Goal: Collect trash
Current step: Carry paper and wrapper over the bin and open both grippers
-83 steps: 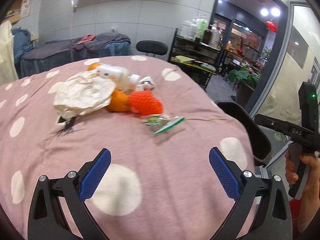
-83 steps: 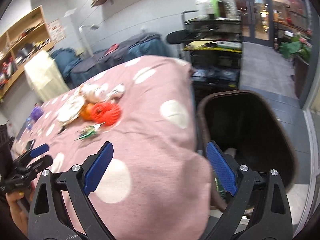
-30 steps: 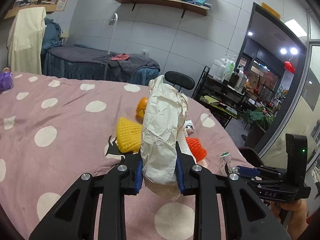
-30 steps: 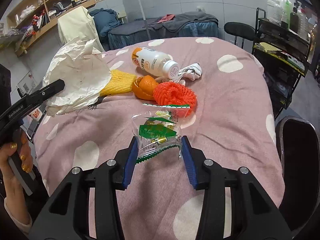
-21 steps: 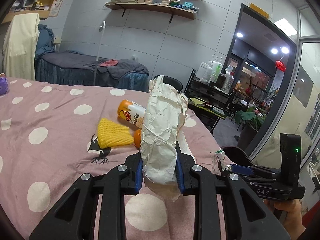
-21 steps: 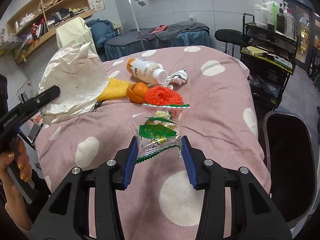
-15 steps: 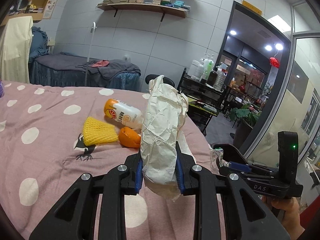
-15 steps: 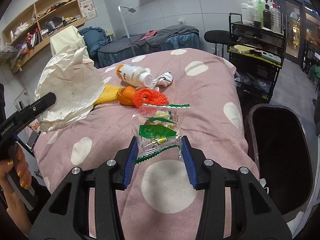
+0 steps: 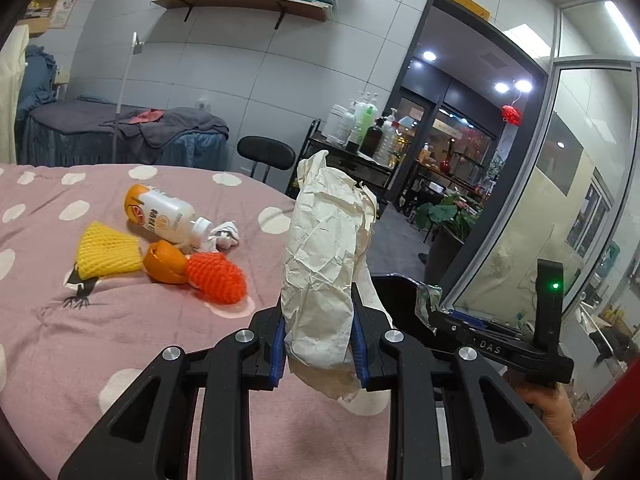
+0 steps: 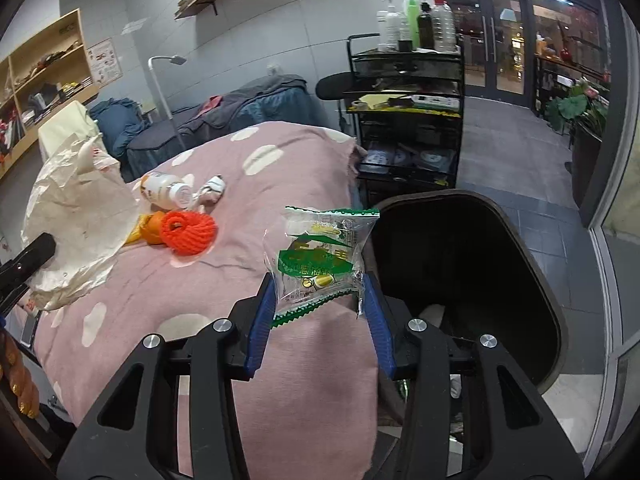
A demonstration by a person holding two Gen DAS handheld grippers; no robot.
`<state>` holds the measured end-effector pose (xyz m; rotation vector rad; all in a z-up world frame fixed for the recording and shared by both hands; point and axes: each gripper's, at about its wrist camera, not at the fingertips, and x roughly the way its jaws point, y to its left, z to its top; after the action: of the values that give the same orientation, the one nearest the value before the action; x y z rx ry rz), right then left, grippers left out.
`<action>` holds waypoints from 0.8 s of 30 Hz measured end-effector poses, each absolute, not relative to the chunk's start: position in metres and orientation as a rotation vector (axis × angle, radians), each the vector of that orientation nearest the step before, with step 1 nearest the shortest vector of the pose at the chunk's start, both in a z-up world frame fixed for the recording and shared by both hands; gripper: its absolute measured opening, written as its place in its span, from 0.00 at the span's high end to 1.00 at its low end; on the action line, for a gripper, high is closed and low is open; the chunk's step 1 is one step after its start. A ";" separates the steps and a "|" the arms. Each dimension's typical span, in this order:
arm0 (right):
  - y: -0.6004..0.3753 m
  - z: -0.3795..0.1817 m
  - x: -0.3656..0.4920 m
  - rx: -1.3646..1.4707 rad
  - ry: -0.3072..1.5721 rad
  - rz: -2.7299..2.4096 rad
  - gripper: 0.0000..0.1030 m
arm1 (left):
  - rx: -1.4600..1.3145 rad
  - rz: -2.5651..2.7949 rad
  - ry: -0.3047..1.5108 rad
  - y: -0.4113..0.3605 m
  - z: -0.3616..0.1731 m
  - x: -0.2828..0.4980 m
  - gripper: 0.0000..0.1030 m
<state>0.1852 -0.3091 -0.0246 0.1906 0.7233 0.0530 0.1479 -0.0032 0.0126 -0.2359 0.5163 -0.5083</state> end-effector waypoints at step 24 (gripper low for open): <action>-0.386 -0.102 0.228 0.212 0.847 -0.185 0.22 | -0.139 -0.682 0.578 -0.099 0.009 0.166 0.75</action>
<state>0.2276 -0.3859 -0.1021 0.2122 0.8467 -0.1853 0.1663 -0.0987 0.0086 -0.1391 0.5785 -0.6822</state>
